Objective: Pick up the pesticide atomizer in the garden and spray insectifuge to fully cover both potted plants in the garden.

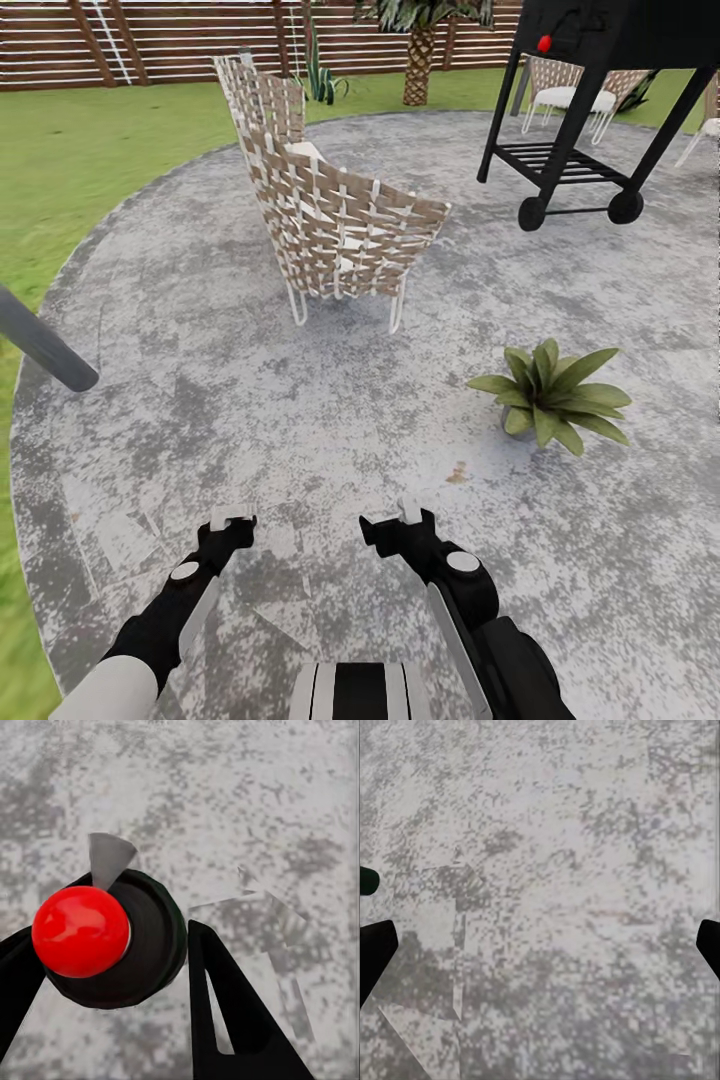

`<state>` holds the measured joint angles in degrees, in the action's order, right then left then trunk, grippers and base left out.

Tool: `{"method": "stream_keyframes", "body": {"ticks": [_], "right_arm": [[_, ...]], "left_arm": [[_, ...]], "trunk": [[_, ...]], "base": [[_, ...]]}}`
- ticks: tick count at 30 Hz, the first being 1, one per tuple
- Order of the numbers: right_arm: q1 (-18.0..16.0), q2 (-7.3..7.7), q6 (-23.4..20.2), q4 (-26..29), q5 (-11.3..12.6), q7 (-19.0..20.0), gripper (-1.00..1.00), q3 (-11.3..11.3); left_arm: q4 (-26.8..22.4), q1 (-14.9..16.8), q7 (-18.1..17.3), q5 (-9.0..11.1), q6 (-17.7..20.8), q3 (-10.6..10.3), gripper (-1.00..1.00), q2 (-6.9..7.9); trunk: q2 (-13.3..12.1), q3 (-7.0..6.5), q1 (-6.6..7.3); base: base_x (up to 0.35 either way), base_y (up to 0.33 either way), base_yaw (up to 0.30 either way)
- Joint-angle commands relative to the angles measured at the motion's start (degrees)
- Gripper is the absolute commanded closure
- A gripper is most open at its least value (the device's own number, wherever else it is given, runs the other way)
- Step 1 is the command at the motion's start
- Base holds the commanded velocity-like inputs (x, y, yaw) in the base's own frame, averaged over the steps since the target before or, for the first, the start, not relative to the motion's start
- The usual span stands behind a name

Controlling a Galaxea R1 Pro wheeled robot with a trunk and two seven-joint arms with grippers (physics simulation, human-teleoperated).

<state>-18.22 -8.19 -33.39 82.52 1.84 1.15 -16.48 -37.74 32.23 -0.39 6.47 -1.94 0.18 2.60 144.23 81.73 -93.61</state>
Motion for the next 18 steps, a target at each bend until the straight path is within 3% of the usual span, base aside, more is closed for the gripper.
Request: {"method": "stream_keyframes", "body": {"ticks": [1, 3, 9, 12, 15, 18], "right_arm": [[0.0, 0.01, -0.3, 0.0, 0.2, 0.1, -1.0, 0.0], [0.3, 0.07, -0.4, -0.2, 0.2, 0.1, -1.0, 0.0], [0.9, 0.89, -1.8, -0.1, -0.4, 0.0, -1.0, 0.0], [1.0, 3.05, -2.1, -0.1, -0.1, 0.2, -1.0, -0.3], [0.9, 3.76, -2.2, -0.1, 0.0, 0.2, -1.0, -0.5], [0.9, 4.02, -2.3, 0.0, 0.1, 0.2, -1.0, -0.6]], "left_arm": [[0.0, 0.0, -0.1, 0.6, 0.0, 0.0, 1.0, 0.04], [0.0, 0.1, -0.1, 0.7, 0.8, 0.0, 1.0, 0.11], [-2.6, 0.3, -0.2, 0.6, 9.3, 0.1, 1.0, 0.57], [-6.4, 0.2, -0.3, 0.5, 15.7, 0.1, 1.0, 0.79], [-10.7, 0.1, -0.5, 0.6, 21.6, 0.1, 1.0, 1.38], [-16.6, 0.0, -3.0, 0.6, 28.7, 0.0, 1.0, 2.3]], "trunk": [[0.0, -0.19, 0.03], [0.0, -0.64, 0.08], [-0.1, -1.97, 0.24], [-0.2, -2.63, 0.32], [-0.2, -3.3, 0.39], [-0.2, -3.96, 0.47]], "base": [[0.0, 0.0, 0.0], [0.0, 0.0, 0.0], [0.0, 0.0, 0.0], [0.0, 0.0, 0.0], [0.0, 0.0, 0.0], [0.0, 0.0, 0.0]]}}
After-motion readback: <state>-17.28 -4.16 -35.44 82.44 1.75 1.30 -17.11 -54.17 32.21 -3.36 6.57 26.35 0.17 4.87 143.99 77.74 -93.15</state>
